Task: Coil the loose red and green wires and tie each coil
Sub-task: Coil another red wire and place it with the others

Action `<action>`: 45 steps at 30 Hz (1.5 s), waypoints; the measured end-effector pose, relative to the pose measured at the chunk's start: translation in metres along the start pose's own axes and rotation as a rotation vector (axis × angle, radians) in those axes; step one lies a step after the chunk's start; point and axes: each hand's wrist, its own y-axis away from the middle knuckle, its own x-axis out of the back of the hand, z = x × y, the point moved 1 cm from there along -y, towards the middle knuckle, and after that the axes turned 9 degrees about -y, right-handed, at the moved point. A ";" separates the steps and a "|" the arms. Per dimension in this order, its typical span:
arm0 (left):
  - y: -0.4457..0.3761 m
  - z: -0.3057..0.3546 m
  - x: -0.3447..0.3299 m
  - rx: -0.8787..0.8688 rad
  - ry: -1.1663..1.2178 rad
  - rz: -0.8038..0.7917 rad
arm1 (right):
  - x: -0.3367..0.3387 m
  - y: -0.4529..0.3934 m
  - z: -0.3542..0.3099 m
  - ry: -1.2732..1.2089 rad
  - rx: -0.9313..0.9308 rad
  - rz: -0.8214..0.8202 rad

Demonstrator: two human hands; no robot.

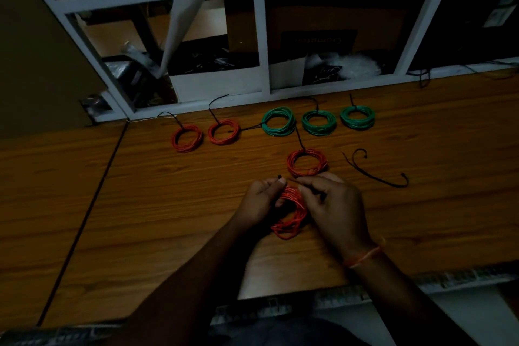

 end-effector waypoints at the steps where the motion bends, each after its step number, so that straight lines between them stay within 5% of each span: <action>1: 0.000 0.001 0.000 0.001 -0.013 -0.005 | -0.001 -0.003 0.002 0.018 0.017 0.004; 12: 0.002 0.001 0.000 -0.014 -0.032 -0.039 | -0.014 -0.019 0.003 0.153 0.155 -0.071; 45: 0.001 0.004 0.001 -0.025 -0.104 -0.041 | -0.019 -0.027 0.001 0.272 0.144 -0.152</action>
